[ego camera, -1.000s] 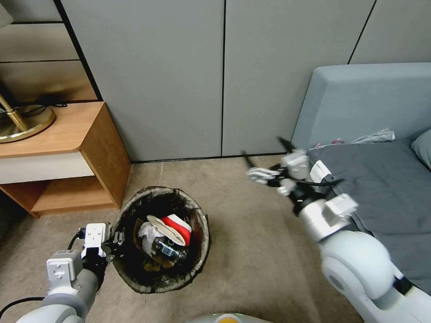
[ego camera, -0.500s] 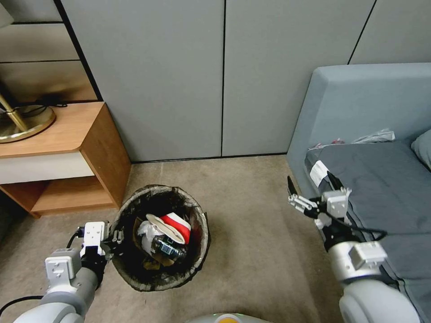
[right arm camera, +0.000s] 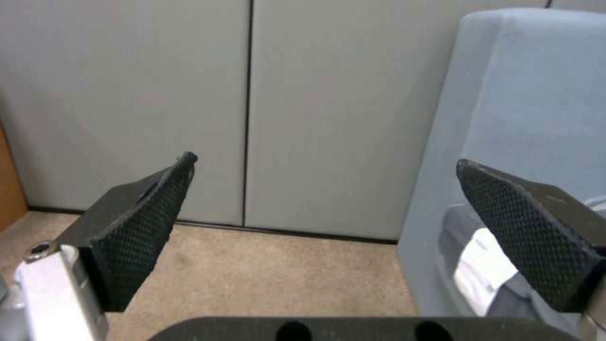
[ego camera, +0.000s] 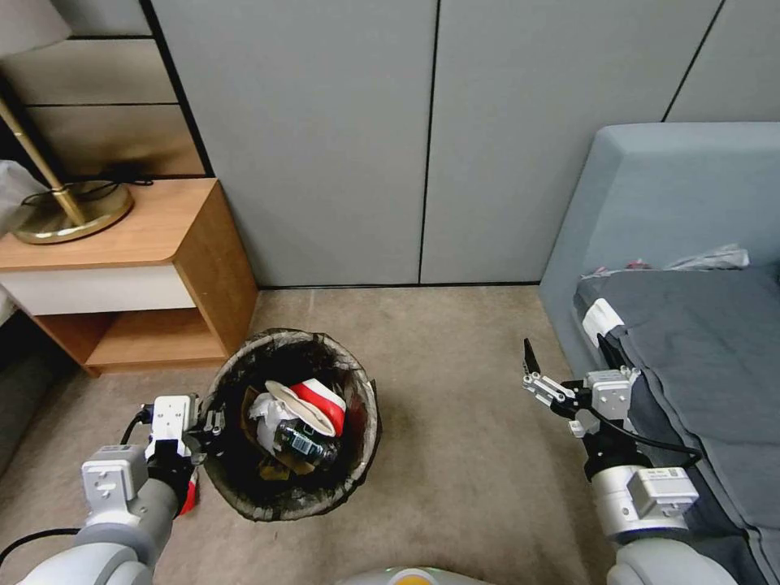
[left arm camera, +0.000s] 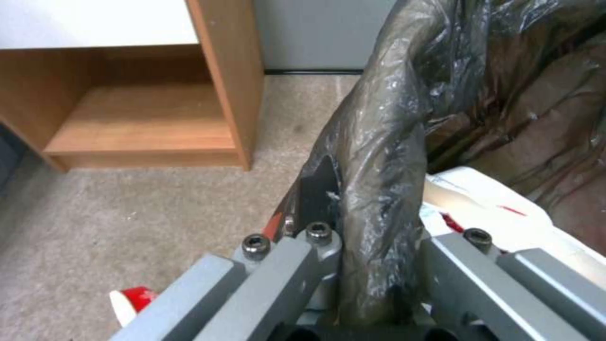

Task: Pick up the trash bin, then pick up the garbage from the floor and place it into the trash bin.

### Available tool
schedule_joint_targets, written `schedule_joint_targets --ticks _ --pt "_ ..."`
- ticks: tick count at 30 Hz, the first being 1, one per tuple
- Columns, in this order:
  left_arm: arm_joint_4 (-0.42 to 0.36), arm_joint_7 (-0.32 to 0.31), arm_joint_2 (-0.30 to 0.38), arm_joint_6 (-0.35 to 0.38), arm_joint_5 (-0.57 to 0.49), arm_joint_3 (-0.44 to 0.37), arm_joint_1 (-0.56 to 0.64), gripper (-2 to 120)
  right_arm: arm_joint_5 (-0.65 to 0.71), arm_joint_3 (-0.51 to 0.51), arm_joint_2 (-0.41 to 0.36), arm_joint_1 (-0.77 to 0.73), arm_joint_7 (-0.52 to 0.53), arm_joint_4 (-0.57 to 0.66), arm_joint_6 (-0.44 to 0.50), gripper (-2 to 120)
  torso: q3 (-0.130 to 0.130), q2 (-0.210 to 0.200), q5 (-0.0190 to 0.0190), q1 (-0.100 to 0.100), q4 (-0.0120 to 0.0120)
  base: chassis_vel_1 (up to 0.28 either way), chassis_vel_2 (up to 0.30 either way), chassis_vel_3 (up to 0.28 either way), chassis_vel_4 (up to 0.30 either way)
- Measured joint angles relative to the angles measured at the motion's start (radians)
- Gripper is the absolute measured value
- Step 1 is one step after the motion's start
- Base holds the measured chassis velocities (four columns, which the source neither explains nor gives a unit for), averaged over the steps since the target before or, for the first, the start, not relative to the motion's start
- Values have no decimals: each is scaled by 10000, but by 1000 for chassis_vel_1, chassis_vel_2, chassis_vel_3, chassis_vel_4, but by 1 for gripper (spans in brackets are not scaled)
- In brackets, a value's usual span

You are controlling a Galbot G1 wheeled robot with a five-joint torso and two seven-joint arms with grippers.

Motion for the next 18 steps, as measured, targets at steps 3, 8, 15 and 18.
schedule_joint_targets --ticks 3,8,15,18 --pt "0 10 9 -8 -6 -3 2 0 -62 -7 83 -35 22 -44 0 100 0 0 0 0 0 29 31 37 33" --pt "0 69 24 -20 -22 -3 11 0 -129 -11 159 -111 27 -148 2 100 0 0 0 0 -1 51 54 39 48" --pt "0 145 75 -32 -46 -40 -14 0 -200 -54 270 -78 31 -250 2 100 0 0 0 0 -2 50 46 53 59" --pt "0 158 94 -36 -50 -44 -31 0 -212 -75 289 -72 33 -276 2 100 0 0 0 0 -1 66 74 62 60"
